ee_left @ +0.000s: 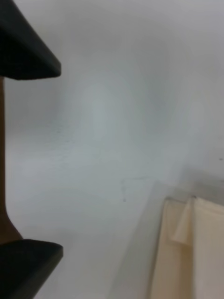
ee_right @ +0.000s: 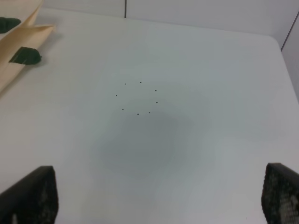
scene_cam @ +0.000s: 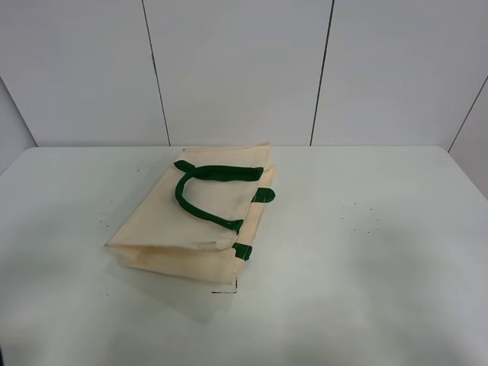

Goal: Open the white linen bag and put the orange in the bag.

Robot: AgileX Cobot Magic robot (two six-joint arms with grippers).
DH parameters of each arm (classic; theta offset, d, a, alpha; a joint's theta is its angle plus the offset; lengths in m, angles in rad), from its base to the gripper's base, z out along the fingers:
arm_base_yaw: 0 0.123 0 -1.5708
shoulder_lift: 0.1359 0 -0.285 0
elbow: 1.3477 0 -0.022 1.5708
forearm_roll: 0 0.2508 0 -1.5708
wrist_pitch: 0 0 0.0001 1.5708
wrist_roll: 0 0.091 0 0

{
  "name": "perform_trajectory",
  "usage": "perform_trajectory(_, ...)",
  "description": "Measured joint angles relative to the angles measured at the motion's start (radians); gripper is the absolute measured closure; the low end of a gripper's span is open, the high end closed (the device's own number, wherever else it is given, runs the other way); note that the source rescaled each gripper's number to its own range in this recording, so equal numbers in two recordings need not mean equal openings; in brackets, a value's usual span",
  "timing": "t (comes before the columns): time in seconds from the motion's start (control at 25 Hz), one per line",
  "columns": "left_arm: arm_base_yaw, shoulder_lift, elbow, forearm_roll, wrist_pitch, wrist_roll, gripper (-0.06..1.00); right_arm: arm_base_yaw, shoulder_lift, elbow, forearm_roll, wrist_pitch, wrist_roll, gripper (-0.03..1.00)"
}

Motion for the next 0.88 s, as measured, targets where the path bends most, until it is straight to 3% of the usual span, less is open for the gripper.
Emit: perform_trajectory(0.88,-0.013,-0.191,0.0,-0.004,0.001,0.008,0.09,0.0,0.0,0.0,0.0,0.0,0.0,-0.03)
